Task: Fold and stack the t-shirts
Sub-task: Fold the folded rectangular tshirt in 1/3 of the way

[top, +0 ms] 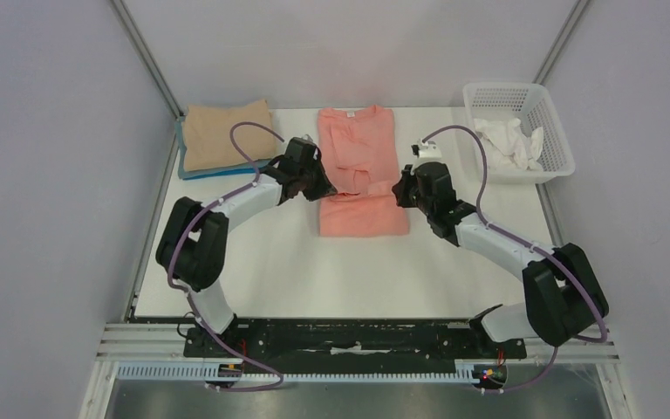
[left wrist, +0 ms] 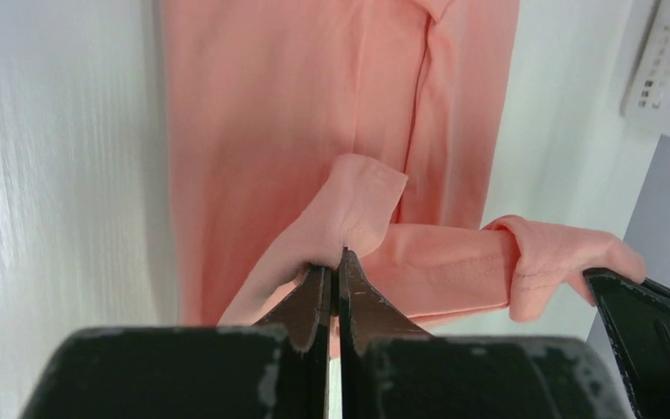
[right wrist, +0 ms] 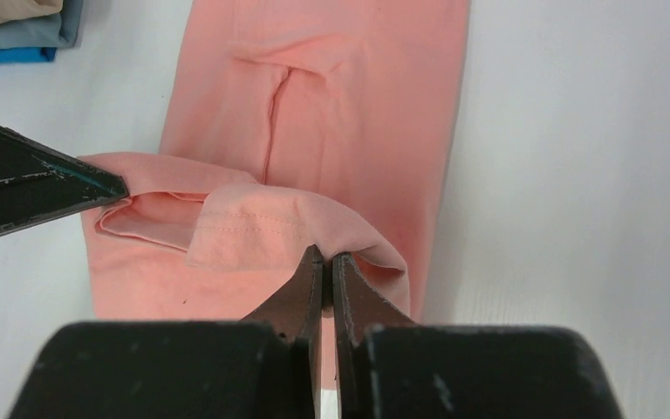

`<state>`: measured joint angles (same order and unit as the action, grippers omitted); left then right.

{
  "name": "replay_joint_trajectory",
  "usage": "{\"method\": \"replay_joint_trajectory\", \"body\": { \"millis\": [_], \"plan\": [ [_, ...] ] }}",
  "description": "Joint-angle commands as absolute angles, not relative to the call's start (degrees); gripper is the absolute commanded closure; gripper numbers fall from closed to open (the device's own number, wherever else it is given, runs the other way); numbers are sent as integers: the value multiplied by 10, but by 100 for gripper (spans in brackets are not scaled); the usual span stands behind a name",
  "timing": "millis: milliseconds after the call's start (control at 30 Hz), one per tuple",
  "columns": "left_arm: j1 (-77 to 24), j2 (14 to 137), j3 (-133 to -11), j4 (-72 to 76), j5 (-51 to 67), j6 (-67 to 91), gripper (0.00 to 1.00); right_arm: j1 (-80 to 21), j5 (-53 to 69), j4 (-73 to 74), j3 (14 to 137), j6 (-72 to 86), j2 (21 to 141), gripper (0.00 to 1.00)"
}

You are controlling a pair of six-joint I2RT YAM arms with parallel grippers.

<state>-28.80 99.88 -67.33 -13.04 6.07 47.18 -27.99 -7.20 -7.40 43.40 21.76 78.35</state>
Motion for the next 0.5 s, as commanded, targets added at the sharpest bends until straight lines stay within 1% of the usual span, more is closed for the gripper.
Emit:
{"method": "replay_joint_trajectory", "body": {
  "millis": [0, 167, 267, 467],
  "plan": [
    [-268, 1039, -736, -138, 73, 429, 98, -261, -36, -130, 484, 180, 824, 100],
    [-247, 1085, -785, -149, 85, 418, 98, -247, -6, -154, 514, 162, 877, 100],
    [-235, 1105, -808, -140, 90, 407, 98, -237, -5, -157, 532, 160, 904, 100],
    [-229, 1181, -889, -173, 132, 373, 96, -217, -2, -168, 557, 165, 951, 100]
  ]
}}
